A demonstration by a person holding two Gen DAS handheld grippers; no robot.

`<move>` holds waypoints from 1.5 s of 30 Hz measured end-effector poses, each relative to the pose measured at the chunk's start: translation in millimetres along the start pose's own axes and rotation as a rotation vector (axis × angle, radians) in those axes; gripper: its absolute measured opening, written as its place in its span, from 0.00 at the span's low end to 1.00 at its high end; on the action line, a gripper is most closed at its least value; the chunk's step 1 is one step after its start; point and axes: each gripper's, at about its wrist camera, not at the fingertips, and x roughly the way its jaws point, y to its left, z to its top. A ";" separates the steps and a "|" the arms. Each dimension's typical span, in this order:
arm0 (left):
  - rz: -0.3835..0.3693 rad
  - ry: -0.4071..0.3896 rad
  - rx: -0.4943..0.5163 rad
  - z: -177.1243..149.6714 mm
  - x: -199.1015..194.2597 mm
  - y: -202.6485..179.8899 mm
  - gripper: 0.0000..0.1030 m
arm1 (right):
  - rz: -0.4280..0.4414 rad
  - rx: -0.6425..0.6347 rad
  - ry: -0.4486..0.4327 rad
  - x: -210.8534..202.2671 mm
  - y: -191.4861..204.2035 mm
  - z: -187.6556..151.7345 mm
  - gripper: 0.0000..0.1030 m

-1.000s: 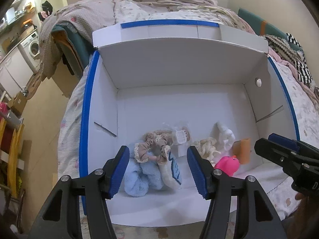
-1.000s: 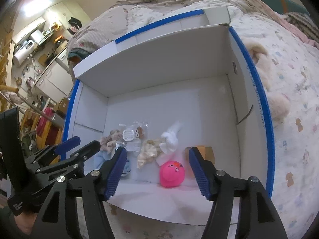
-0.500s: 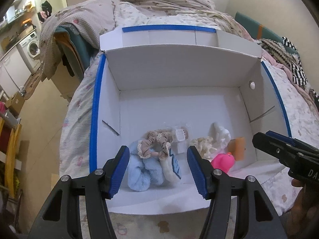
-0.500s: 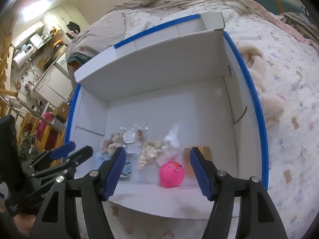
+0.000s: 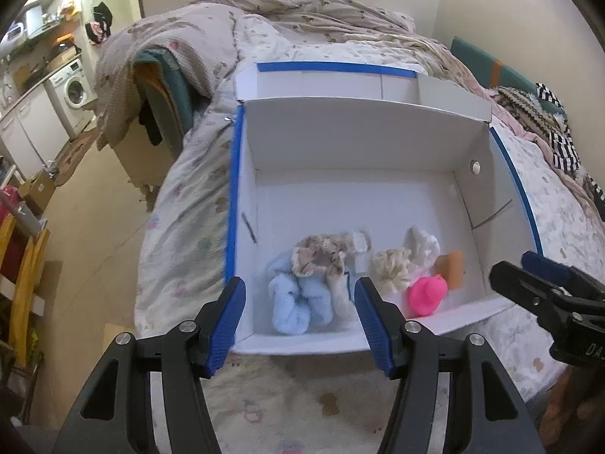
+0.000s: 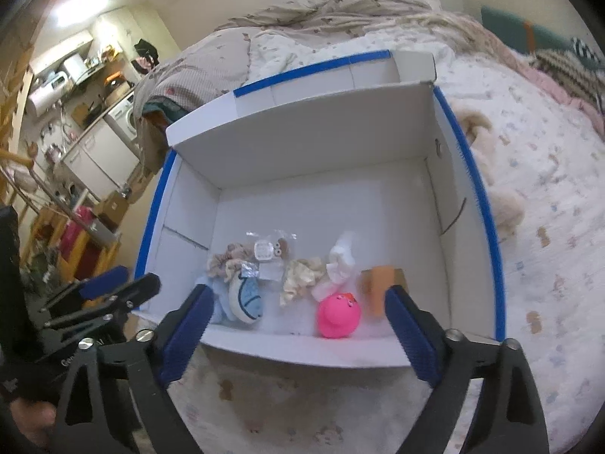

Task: Organize soft objects

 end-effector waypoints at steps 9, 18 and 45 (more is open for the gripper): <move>0.011 0.005 -0.047 -21.8 -23.0 19.6 0.55 | -0.024 -0.013 0.014 -20.3 0.3 -22.9 1.00; 0.003 0.029 -0.094 -44.4 -34.6 34.6 0.55 | -0.012 0.068 0.039 -31.1 -10.0 -51.6 1.00; 0.093 -0.277 -0.107 -45.4 -75.2 28.0 0.91 | -0.144 -0.093 -0.283 -60.8 23.8 -40.3 1.00</move>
